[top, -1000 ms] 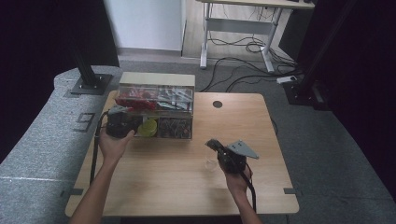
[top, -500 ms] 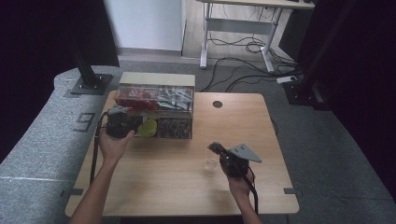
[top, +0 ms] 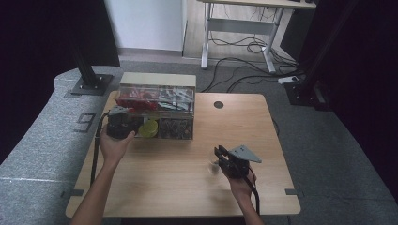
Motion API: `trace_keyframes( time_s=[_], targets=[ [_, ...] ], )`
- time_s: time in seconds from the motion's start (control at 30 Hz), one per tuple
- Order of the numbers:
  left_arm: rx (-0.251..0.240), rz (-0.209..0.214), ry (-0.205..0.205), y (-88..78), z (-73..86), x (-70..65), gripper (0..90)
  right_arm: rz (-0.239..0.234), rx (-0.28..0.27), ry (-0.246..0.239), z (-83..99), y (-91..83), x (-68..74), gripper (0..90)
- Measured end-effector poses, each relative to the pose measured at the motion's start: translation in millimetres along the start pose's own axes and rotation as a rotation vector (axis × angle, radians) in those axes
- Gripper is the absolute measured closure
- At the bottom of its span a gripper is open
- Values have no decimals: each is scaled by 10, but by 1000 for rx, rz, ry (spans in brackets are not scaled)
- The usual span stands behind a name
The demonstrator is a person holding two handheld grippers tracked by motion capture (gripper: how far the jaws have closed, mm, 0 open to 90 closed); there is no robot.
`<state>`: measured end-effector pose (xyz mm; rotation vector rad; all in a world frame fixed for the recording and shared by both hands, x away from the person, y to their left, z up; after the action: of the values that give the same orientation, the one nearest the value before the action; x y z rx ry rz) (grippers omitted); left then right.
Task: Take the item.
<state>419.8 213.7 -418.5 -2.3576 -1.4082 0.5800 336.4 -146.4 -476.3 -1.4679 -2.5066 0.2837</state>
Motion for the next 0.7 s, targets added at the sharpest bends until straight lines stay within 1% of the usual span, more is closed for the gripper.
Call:
trace_keyframes(
  time_s=[0.47,0.7],
  targets=[
    [-3,-3,0,1,8,-6,900,-21,-11,-2,-13,-59,-35,636],
    [-1,0,3,9,31,-31,900,-18,-11,6,7,-103,-87,629]
  ],
)
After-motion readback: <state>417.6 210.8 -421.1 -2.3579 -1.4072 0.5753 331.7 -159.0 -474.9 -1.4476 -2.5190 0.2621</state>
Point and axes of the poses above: each handheld gripper's, and its own axes: y roughly forward along the jaws, z roughly out of its underside, x roughly to its left, the point moved 3 cm from there along y, roughly forward along the jaws, and after that the axes turned 4 degrees about -x, right-handed, at the moved point
